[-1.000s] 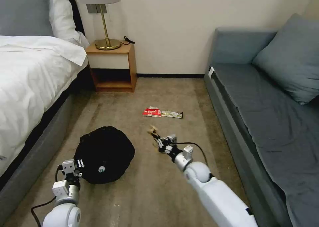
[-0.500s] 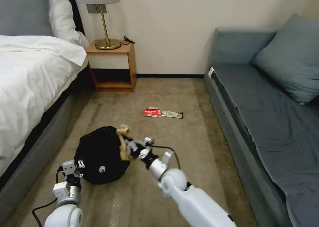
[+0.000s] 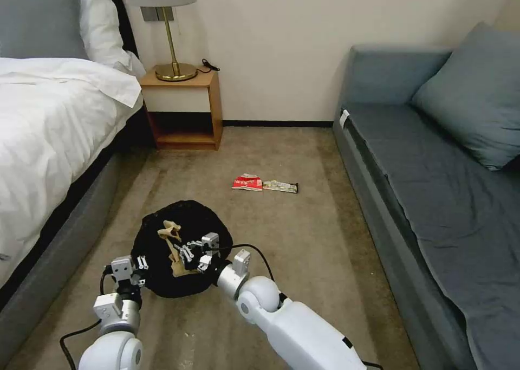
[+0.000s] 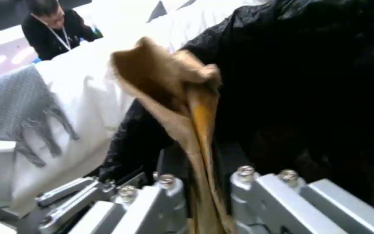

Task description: Pick up the trash bin, then pick up the garbage on the floor and place it into the trash bin.

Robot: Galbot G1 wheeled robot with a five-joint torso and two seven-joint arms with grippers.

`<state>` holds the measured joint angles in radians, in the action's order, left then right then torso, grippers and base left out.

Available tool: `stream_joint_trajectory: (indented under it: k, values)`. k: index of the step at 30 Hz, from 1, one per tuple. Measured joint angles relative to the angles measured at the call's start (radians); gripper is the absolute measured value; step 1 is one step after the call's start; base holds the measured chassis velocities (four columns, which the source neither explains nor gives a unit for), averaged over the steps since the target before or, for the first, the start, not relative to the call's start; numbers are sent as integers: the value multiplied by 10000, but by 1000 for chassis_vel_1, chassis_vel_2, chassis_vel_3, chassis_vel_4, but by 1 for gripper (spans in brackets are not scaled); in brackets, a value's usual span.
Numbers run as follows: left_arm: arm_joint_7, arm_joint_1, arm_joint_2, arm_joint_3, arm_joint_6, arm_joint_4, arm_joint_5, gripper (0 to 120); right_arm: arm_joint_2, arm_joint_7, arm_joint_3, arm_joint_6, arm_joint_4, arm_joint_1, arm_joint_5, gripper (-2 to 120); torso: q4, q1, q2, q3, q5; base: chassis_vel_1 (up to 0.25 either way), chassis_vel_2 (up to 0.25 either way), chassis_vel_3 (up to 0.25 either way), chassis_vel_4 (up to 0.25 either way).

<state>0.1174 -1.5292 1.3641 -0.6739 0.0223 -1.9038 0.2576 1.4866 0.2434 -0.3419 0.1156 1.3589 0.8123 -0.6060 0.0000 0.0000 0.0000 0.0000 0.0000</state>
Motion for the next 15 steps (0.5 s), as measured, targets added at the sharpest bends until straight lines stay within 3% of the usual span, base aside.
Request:
stream_joint_trajectory:
  k: [15]
  values:
    - [87,122,18,101,-4,118,-256,0,-416,-402,0,154,598,189,527,70,0,0,0,0,1,0,0,0,0]
